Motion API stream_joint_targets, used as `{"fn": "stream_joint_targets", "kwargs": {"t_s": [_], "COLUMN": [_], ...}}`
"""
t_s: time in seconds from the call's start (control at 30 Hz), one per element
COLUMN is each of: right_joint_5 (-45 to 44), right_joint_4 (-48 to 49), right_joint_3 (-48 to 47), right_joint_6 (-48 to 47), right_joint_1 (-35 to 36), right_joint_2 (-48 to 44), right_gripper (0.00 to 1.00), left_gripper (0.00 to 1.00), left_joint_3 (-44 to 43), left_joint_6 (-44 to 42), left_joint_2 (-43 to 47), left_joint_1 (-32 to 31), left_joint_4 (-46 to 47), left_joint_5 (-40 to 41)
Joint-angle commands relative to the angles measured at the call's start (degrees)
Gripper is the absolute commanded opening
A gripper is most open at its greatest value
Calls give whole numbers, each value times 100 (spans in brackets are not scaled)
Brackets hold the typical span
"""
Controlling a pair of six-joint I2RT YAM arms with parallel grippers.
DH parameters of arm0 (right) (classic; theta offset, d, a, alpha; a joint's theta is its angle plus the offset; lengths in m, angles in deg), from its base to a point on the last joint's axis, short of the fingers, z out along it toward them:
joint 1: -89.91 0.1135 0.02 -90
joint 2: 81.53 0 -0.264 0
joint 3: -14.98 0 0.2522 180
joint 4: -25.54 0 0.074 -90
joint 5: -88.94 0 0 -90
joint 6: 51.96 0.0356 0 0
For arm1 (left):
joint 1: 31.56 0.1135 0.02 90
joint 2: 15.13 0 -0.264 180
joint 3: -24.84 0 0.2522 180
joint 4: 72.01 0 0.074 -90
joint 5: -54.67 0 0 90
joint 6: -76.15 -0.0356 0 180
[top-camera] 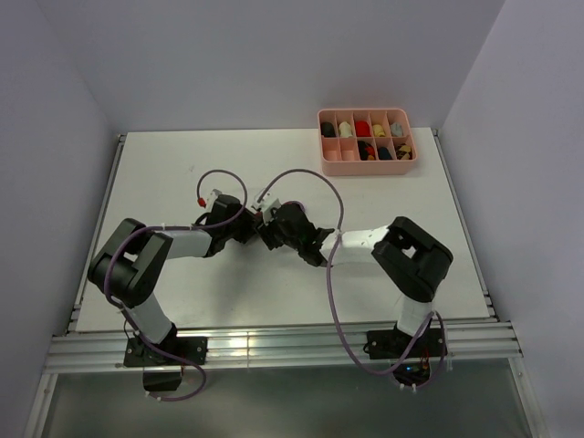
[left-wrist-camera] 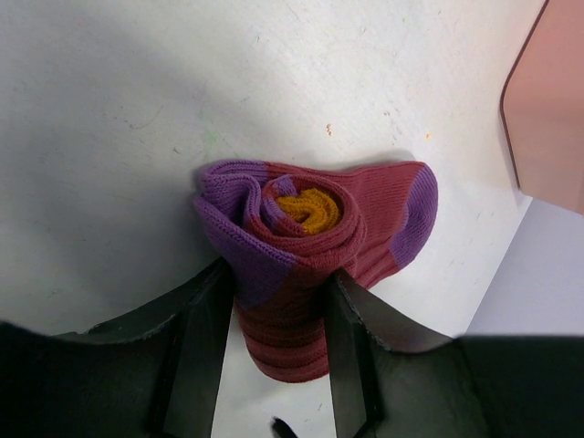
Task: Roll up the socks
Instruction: Roll the sock at the center of the board.
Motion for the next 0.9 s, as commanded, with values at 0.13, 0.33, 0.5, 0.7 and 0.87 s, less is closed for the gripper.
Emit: {"fn": "stream_joint_targets", "kwargs": {"t_s": [0.13,0.33,0.5,0.7,0.87], "right_joint_5": [-15,-67,-269,-340,-165], "right_joint_4": [592,522,364,-549,-1147], "right_joint_3": [-35,-105,-97,-421,-597], "right_joint_6": [-614,-614,-430,-79,194], "right_joint_1": [138,147,138,68,-3], "right_joint_2": [435,847,1033,1024,1024], "right_gripper": [56,55,55,54,17], "left_gripper": [48,49,49,49,51], "left_joint_3": [138,137,102,41,6], "left_joint_6": [-337,-337,-337,-390,-425], "left_joint_2": [-90,-3,94,261,471], "left_joint_1": [-128,-137,-137,-137,-137], "left_joint_4": [-1177,-1177,-1221,-1309,-1440], "left_joint_5": [-92,-136,-180,-285,-303]}}
